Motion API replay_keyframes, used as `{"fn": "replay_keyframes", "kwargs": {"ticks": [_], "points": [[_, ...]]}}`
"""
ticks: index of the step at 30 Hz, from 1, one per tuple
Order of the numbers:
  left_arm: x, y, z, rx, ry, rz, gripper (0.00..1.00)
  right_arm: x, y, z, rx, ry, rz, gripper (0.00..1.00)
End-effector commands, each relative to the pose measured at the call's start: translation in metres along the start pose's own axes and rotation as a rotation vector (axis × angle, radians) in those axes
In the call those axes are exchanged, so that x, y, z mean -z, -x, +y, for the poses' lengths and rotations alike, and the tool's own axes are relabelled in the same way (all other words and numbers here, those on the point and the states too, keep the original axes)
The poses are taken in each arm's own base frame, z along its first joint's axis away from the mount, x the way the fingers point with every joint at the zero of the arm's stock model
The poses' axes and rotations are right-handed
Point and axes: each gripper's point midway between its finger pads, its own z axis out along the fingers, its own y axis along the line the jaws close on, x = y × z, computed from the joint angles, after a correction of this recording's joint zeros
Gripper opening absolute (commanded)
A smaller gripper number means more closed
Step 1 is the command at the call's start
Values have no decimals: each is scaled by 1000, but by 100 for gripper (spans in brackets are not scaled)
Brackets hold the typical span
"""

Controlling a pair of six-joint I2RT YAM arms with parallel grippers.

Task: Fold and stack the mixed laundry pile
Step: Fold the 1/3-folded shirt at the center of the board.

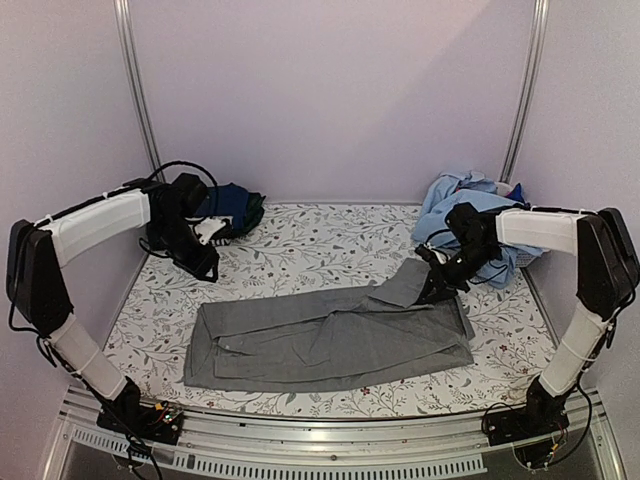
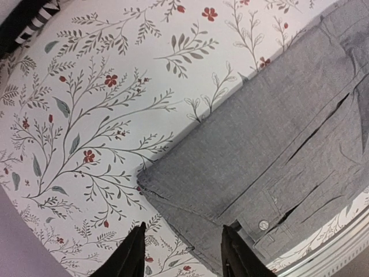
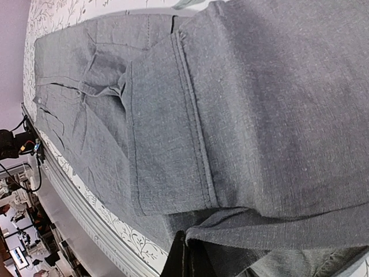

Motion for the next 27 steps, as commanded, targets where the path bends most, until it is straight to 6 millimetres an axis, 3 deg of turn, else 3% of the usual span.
{"fn": "replay_keyframes", "kwargs": {"ticks": [1,5,9,12,16,20,22,23,24,27], "points": [[23,36,-1,22,3,-135,46,-24,-24,-2,-9,6,105,0],[16,52,-15,136,-97,-134,44,-31,-33,-15,-47,-49,134,0],[-13,53,-42,211,-232,-116,39,-37,-42,-24,-85,-76,160,0],[-38,41,-50,261,-275,-98,39,-38,-40,-19,-94,-47,157,16],[-52,39,-49,285,-269,-130,41,-6,-5,-2,-4,-78,12,36],[-13,74,-37,278,-224,-324,48,35,31,19,110,-117,-160,41],[22,95,-30,275,-200,-472,60,44,40,30,156,-122,-219,43],[42,104,-27,275,-191,-554,72,46,42,33,181,-138,-230,44],[63,115,-21,283,-170,-651,97,44,41,36,199,-157,-220,46],[104,121,-9,361,-188,-821,100,21,31,44,283,-197,-140,48]]}}
